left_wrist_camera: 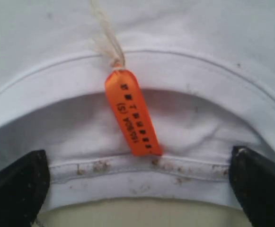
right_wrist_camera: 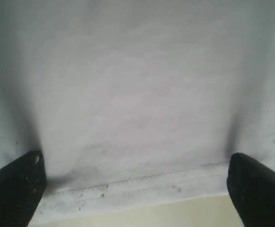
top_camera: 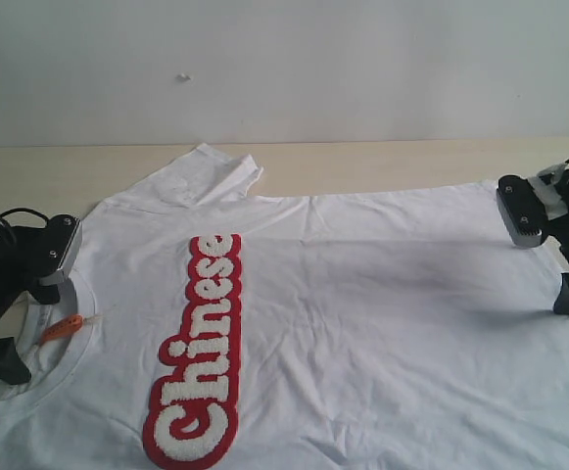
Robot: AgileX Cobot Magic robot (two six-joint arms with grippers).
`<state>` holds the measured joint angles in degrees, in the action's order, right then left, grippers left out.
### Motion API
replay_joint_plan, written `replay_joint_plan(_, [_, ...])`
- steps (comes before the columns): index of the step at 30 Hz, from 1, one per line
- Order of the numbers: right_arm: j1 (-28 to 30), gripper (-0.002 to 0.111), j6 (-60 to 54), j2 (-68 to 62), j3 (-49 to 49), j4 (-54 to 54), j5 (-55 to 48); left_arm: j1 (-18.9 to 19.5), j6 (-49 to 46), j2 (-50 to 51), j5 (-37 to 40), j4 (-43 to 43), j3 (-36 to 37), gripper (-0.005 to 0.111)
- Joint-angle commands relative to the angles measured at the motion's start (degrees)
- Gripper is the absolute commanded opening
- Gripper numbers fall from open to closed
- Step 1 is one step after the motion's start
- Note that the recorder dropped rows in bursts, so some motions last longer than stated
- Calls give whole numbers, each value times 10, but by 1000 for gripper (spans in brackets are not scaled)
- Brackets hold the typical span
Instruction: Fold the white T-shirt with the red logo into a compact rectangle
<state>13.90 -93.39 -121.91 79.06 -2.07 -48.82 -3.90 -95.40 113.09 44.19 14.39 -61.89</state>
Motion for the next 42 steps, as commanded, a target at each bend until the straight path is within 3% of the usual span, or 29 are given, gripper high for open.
replay_joint_plan(1, [2, 105, -37, 0, 2, 17, -52, -1, 3, 20, -6, 2, 10, 105])
replay_joint_plan(20, [2, 105, 22, 0, 2, -5, -66, -1, 17, 25, -10, 2, 10, 105])
replay_joint_plan(26, [2, 105, 147, 0, 2, 41, -55, -1, 17, 25, -10, 2, 10, 105])
replay_joint_plan(42, [2, 105, 127, 0, 2, 21, 43, -1, 30, 25, -19, 1, 10, 105])
